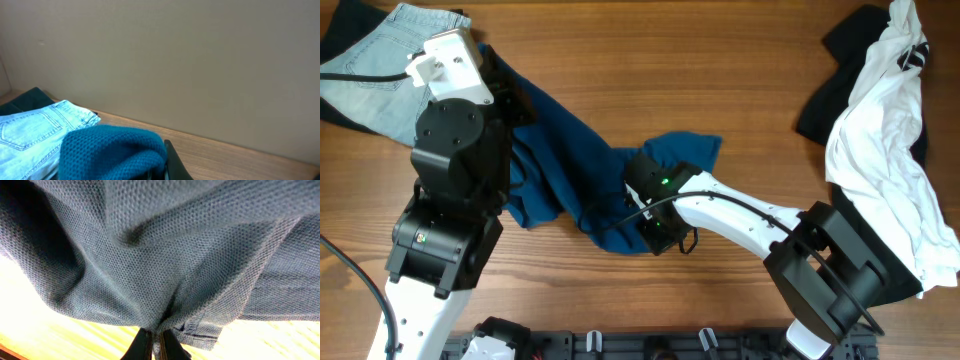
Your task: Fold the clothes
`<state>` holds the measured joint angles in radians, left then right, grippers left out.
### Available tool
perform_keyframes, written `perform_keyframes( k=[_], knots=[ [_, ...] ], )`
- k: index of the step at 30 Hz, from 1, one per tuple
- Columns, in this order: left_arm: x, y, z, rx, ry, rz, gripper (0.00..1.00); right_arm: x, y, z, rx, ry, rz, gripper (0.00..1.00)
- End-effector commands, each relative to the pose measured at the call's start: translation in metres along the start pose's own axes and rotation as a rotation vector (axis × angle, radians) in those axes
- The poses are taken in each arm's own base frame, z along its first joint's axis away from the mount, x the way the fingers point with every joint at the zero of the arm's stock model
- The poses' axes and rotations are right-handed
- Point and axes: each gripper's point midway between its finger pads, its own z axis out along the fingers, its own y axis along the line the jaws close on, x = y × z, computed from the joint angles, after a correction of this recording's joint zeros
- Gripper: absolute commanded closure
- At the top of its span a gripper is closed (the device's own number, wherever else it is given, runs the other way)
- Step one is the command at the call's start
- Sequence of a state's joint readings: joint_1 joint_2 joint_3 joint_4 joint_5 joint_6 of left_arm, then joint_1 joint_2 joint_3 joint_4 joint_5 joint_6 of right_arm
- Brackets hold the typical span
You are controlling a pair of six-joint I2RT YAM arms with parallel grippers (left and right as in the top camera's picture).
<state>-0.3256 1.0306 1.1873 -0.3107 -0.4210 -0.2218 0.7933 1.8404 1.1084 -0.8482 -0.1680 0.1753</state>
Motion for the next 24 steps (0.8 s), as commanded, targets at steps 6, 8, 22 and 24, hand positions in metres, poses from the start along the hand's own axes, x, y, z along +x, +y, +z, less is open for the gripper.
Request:
perform_keyframes(
  k=[6, 8, 22, 24],
  knots=[
    [-0.010, -0.003, -0.006, 0.016, -0.019, -0.012, 0.96, -0.008, 0.003, 0.006, -0.017, -0.020, 0.005, 0.95],
    [-0.009, -0.003, -0.006, 0.015, -0.015, -0.010, 0.96, -0.009, 0.003, 0.006, -0.018, -0.026, 0.006, 0.95],
    [-0.007, -0.002, -0.006, 0.012, -0.007, -0.006, 0.96, -0.027, -0.009, -0.002, 0.055, -0.097, 0.043, 0.95],
    [-0.003, -0.001, -0.005, 0.009, 0.005, -0.001, 0.96, -0.035, -0.014, -0.010, 0.091, -0.139, 0.063, 0.96]
  ],
)
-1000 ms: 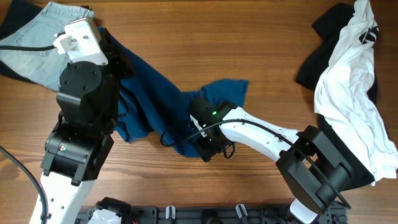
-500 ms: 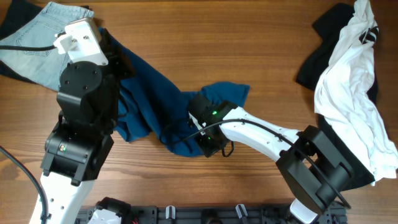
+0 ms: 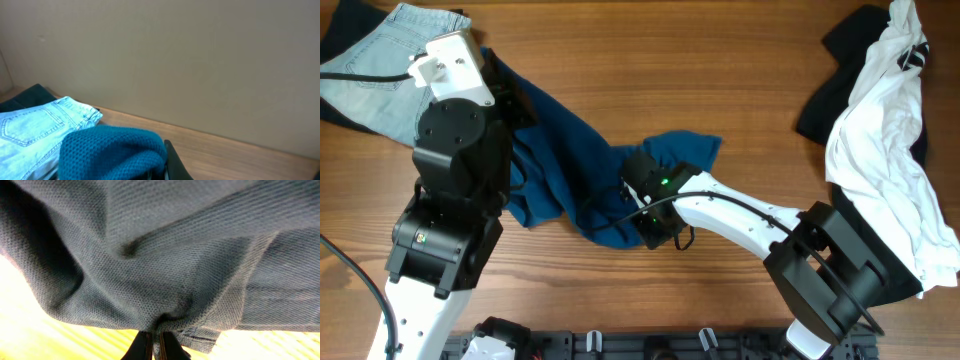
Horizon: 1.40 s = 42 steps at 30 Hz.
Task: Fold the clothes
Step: 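Lift the shirt with both grippers and spread them apart upward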
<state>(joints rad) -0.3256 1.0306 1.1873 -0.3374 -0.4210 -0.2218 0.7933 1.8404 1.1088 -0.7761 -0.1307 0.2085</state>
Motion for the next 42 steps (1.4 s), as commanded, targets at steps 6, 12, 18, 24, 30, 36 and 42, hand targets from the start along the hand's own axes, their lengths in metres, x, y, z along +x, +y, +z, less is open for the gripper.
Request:
perform_keyframes(
  k=[6, 12, 18, 24, 30, 36, 42],
  knots=[
    [-0.004, -0.001, -0.005, 0.010, 0.000, -0.003, 0.96, -0.037, -0.012, -0.030, 0.058, -0.144, 0.050, 0.96],
    [0.000, 0.000, -0.005, 0.005, 0.018, 0.006, 0.96, -0.046, -0.025, -0.048, 0.060, -0.191, 0.086, 0.95],
    [0.008, -0.001, -0.001, 0.001, 0.046, 0.017, 0.96, -0.061, -0.055, -0.076, 0.082, -0.271, 0.157, 0.95],
    [0.010, -0.003, 0.001, 0.010, 0.053, 0.019, 0.96, -0.079, -0.091, -0.131, 0.115, -0.398, 0.242, 0.95],
    [0.007, -0.005, 0.001, 0.021, 0.042, 0.013, 0.96, -0.084, -0.123, -0.203, 0.209, -0.527, 0.278, 0.95],
    [0.003, -0.007, 0.001, 0.026, 0.025, -0.003, 0.96, -0.084, -0.140, -0.275, 0.313, -0.633, 0.298, 0.95],
    [-0.006, -0.009, 0.001, 0.036, -0.010, -0.029, 0.96, -0.090, -0.148, -0.330, 0.406, -0.752, 0.303, 0.96]
  ],
)
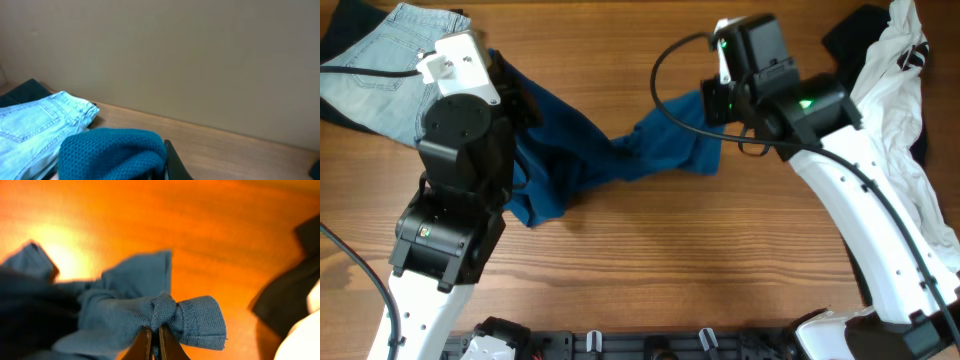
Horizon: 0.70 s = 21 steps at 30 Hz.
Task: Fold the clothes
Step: 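Lift the shirt with both grippers and spread them apart upward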
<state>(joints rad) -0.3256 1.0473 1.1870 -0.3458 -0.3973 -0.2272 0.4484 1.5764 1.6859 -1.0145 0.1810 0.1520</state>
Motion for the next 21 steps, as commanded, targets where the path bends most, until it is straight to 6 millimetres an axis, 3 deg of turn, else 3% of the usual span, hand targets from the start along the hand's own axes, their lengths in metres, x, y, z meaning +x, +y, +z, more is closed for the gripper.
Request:
perform_keyframes(
  k=[1, 6, 13, 17, 21],
  knots=[
    [-0.014, -0.005, -0.004, 0.021, -0.041, -0.034, 0.96, -0.030, -0.021, -0.034, 0.087, -0.117, 0.002, 0.96],
    [-0.021, -0.005, -0.004, 0.018, -0.067, -0.044, 0.96, -0.049, -0.035, -0.058, 0.156, -0.189, 0.027, 0.95],
    [-0.048, -0.009, -0.012, 0.049, -0.171, -0.089, 0.96, -0.068, -0.048, -0.088, 0.206, -0.303, 0.042, 0.96],
    [-0.074, -0.010, -0.029, 0.069, -0.268, -0.067, 0.96, -0.076, -0.056, -0.109, 0.231, -0.371, 0.050, 0.96],
    [-0.104, 0.000, -0.059, 0.061, -0.383, -0.072, 0.96, -0.080, -0.067, -0.138, 0.260, -0.447, 0.076, 0.96]
  ],
)
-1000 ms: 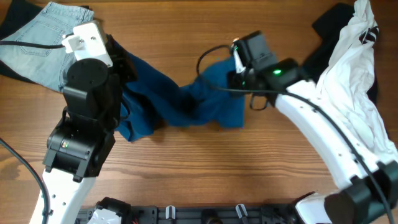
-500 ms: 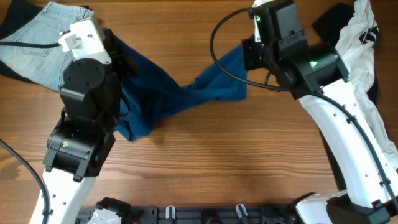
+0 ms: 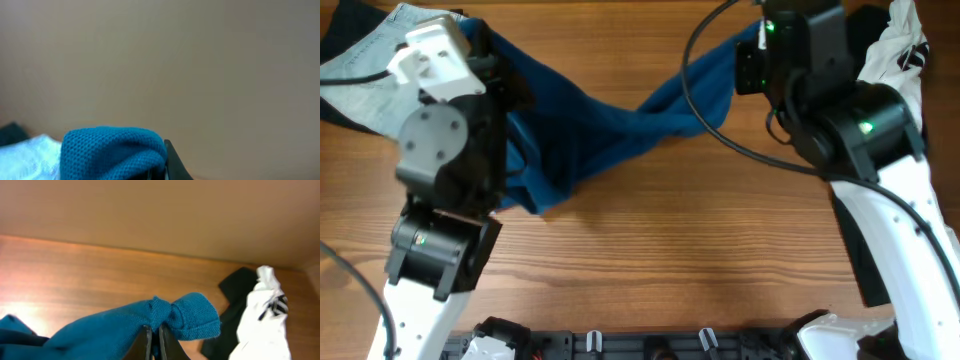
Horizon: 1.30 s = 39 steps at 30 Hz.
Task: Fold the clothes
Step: 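Lift the shirt with both grippers and spread them apart upward, then hold the shirt aloft stretched between left and right grippers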
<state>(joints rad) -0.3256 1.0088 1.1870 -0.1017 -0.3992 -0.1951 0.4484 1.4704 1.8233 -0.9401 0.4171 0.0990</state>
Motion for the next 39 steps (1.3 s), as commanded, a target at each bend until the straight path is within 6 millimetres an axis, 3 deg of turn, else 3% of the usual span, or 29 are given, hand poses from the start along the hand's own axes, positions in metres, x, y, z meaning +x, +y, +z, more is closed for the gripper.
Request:
perform_keyframes(
  k=[1, 13, 26, 34, 39],
  knots=[
    [-0.054, 0.006, -0.034, -0.003, -0.151, 0.010, 0.96, -0.029, -0.031, -0.042, 0.074, -0.133, 0.040, 0.96],
    [-0.106, 0.020, -0.098, 0.031, -0.302, -0.052, 0.96, -0.052, -0.070, -0.112, 0.129, -0.304, 0.063, 0.96],
    [-0.110, 0.022, -0.104, 0.034, -0.312, -0.054, 0.96, -0.061, -0.111, -0.183, 0.201, -0.467, 0.113, 0.96],
    [-0.127, 0.017, -0.115, 0.069, -0.374, -0.028, 0.96, -0.057, -0.117, -0.195, 0.209, -0.477, 0.100, 0.95],
    [-0.159, 0.017, -0.134, 0.047, -0.450, 0.080, 0.96, -0.060, -0.118, -0.197, 0.212, -0.493, 0.100, 0.96]
  ],
)
